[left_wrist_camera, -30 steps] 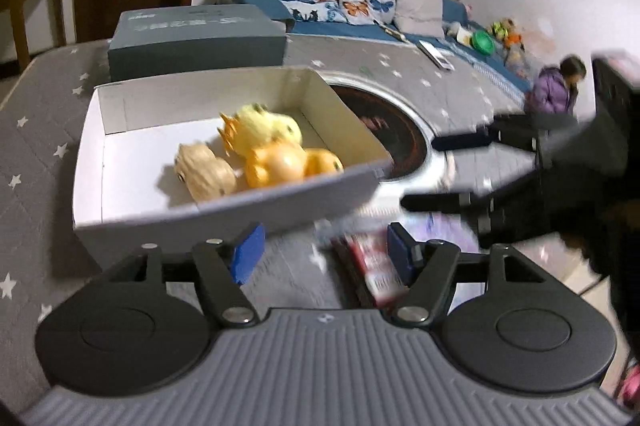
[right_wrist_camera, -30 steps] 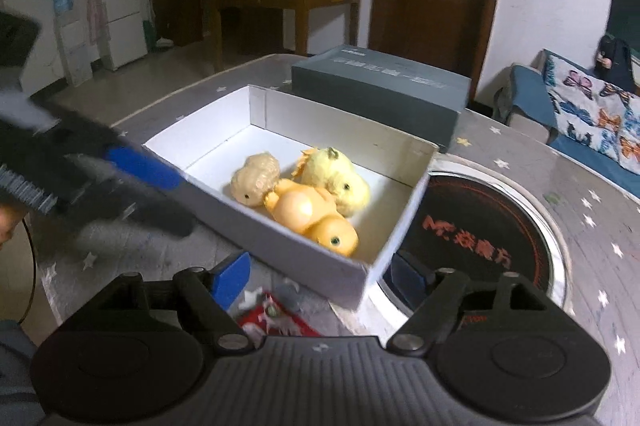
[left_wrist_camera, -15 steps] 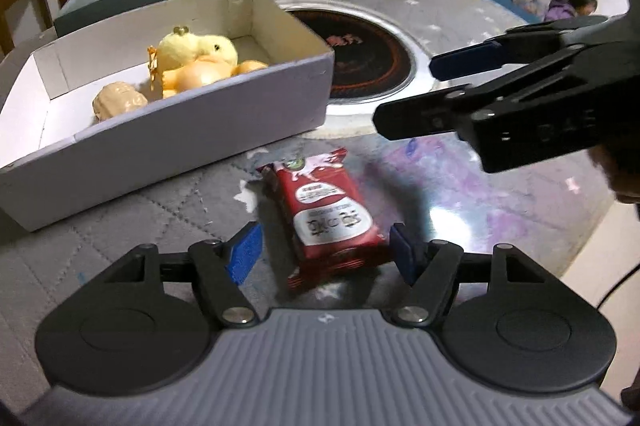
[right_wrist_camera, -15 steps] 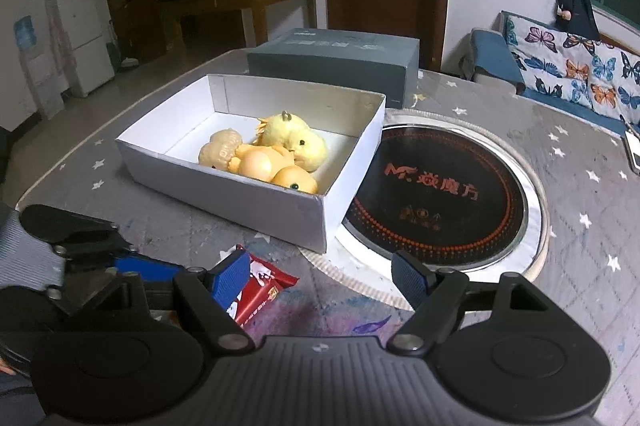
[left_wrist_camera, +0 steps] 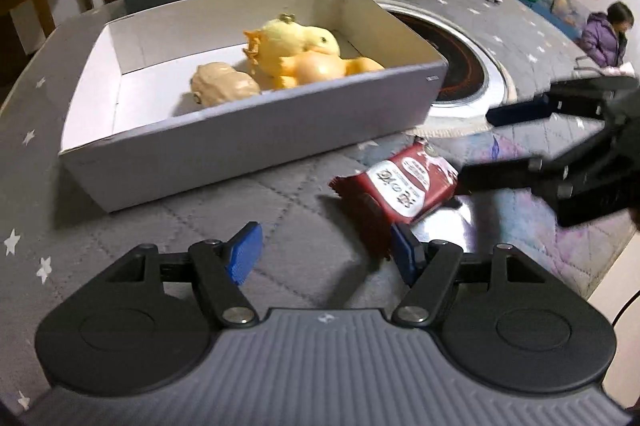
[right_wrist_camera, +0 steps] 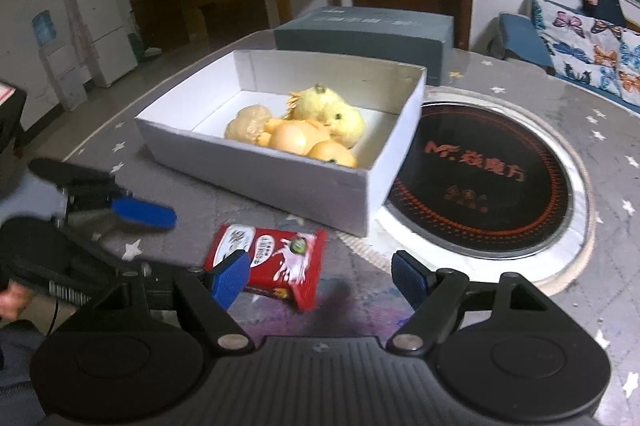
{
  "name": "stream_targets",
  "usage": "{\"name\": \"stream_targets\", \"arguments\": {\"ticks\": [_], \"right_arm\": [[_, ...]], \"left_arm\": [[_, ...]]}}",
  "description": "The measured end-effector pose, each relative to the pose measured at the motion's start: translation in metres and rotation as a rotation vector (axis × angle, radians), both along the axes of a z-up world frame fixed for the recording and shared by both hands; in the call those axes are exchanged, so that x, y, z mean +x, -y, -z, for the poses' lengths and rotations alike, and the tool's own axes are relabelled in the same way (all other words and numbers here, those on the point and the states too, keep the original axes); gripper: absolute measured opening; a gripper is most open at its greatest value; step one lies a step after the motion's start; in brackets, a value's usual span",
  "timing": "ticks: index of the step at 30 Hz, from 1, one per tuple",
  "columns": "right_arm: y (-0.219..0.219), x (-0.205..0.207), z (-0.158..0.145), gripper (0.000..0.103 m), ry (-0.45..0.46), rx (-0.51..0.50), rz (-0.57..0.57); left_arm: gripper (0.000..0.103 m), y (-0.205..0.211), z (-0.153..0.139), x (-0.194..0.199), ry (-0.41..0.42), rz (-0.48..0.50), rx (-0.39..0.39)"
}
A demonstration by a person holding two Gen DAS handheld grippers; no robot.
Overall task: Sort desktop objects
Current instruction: 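Lower the left gripper onto the red milk-candy packet and close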
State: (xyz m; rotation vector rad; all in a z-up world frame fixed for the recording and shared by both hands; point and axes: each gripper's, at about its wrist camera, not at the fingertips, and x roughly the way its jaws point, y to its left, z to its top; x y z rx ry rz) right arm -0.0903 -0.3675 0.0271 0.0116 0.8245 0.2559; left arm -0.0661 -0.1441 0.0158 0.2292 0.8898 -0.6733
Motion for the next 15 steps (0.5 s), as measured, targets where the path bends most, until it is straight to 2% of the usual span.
{"name": "stream_targets", "arguments": {"ticks": [9,15], "right_arm": [[-0.015,-0.003,0.015,0.080,-0.038,0.010,-0.061],[-0.022,-0.006,0.027,0.079,-0.051,-0.023,-0.064]], "left_arm": [[0.069,0.004,-0.002,0.009,-0.106,0.063,-0.101],[0.069,0.013,0.006,0.015,-0.137,0.070,-0.101]]}}
